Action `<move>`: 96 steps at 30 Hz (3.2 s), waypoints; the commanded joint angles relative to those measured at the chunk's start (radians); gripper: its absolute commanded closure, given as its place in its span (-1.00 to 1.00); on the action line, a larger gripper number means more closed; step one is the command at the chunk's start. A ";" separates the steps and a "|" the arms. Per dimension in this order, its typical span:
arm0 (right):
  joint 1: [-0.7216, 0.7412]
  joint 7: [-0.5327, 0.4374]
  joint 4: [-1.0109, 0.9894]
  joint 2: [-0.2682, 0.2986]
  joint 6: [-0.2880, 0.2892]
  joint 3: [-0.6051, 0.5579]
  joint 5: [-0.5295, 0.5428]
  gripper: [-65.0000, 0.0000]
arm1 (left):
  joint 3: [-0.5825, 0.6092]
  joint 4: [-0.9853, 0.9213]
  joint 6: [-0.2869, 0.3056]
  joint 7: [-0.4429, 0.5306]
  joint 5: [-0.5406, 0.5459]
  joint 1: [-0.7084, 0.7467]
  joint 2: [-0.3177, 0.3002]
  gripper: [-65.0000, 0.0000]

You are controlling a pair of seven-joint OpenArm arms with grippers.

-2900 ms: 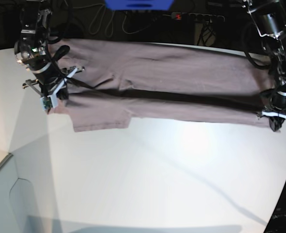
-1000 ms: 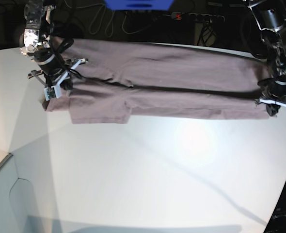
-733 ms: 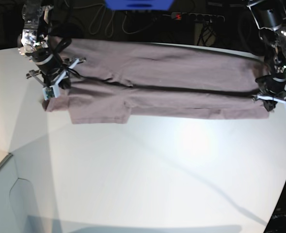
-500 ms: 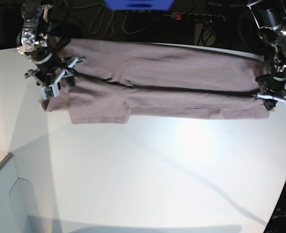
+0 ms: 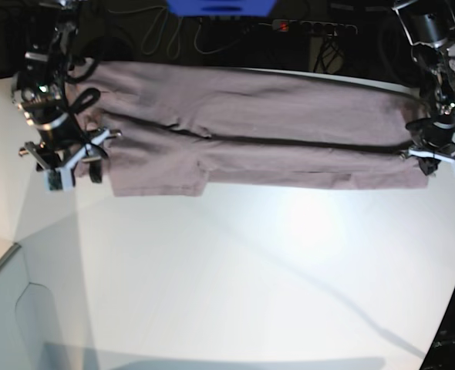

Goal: Layout the t-shirt on the table in an organized manner, then fold the t-shirt properly
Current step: 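Drag the shirt ends with both grippers to straighten the fold, then pull the held ends apart with both grippers to flatten the shirt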

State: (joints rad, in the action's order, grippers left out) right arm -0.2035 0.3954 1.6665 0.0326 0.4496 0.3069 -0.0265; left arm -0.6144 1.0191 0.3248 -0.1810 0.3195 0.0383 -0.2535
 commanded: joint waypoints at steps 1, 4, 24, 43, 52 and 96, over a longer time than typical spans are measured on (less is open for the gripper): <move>0.036 -0.020 -0.013 0.003 0.002 -0.010 0.007 0.04 | -0.003 0.016 0.003 0.022 0.007 -0.008 -0.017 1.00; 0.132 0.041 -0.108 0.003 0.002 -0.022 0.007 0.04 | -0.003 0.016 0.003 0.022 0.007 -0.008 -0.016 1.00; 0.398 0.079 -0.592 0.039 0.002 -0.022 0.007 0.06 | -0.008 0.016 0.001 0.021 0.007 0.019 -0.016 0.59; 0.319 0.083 -0.412 0.007 0.002 -0.019 0.007 1.00 | -0.008 0.016 0.000 0.021 0.007 0.012 -0.016 0.59; 0.137 0.087 -0.078 -0.043 0.002 -0.016 0.007 1.00 | -0.008 0.016 0.000 0.021 0.007 0.012 -0.020 0.59; -0.138 0.079 0.004 -0.095 0.002 0.022 0.009 1.00 | -0.008 0.028 0.003 -0.064 0.008 0.013 -0.034 -0.28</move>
State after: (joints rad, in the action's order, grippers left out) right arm -0.3466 0.4976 1.6527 -0.0662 0.4492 0.3290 -0.0257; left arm -0.6174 1.0283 0.3218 -0.2653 0.3191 0.0605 -0.2684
